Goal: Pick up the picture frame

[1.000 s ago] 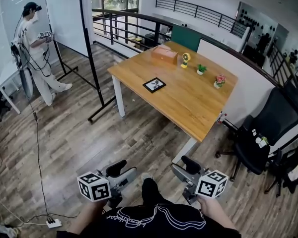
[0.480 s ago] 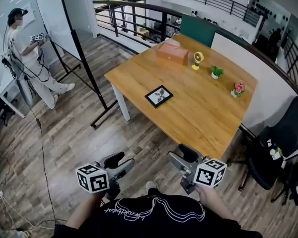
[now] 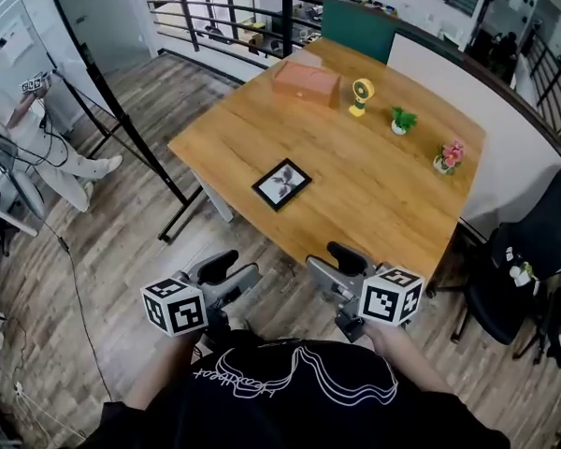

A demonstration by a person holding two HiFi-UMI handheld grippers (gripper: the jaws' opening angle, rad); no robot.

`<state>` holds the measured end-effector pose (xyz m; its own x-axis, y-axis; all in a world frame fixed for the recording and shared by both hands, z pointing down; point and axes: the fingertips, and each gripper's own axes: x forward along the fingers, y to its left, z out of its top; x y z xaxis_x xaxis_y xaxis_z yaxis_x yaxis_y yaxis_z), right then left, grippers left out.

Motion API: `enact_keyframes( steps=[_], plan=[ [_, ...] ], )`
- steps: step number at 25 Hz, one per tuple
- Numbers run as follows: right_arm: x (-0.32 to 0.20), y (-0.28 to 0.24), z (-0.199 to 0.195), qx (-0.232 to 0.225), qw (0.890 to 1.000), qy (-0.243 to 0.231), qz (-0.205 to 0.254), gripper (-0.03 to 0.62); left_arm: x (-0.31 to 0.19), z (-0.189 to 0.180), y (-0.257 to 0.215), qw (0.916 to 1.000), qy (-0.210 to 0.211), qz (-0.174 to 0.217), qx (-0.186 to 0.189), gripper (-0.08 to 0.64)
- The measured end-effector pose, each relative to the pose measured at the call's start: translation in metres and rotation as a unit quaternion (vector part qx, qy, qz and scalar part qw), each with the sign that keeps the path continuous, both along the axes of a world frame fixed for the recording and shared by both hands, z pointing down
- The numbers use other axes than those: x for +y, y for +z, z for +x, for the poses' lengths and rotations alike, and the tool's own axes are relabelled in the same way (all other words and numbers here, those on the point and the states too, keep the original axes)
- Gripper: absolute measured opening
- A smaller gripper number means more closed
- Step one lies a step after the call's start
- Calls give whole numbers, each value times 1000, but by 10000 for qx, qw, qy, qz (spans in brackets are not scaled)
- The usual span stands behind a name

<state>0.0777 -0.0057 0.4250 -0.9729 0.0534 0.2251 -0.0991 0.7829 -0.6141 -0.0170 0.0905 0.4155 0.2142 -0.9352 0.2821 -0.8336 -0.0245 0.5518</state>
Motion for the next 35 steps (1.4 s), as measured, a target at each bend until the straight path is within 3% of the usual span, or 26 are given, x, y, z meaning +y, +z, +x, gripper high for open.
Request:
enact_keyframes(
  steps=[4,11,17,22,31,35],
  plan=[
    [-32,16,-12,139,9992,371,-56,301,-36,-24,14,9995,284,-110,74,249],
    [-92,23,-49,309,9914,1264,-132,301,-117,-78,24,9916,1248,-334,-46,249],
    [-139,34,-95,586,9766,2064,-113,301,-190,-140,38,9768,2079,-506,38,249],
    [-161,48,-128,833,9638,2533,-87,299,-228,-175,64,9581,2755,-781,22,249],
    [-173,96,-160,1529,9490,2754,-113,295,-268,-200,103,9317,3460,-1106,-57,249],
    [-169,120,-169,1686,9452,2762,-436,295,-270,-203,127,9220,3632,-1337,-118,249]
  ],
)
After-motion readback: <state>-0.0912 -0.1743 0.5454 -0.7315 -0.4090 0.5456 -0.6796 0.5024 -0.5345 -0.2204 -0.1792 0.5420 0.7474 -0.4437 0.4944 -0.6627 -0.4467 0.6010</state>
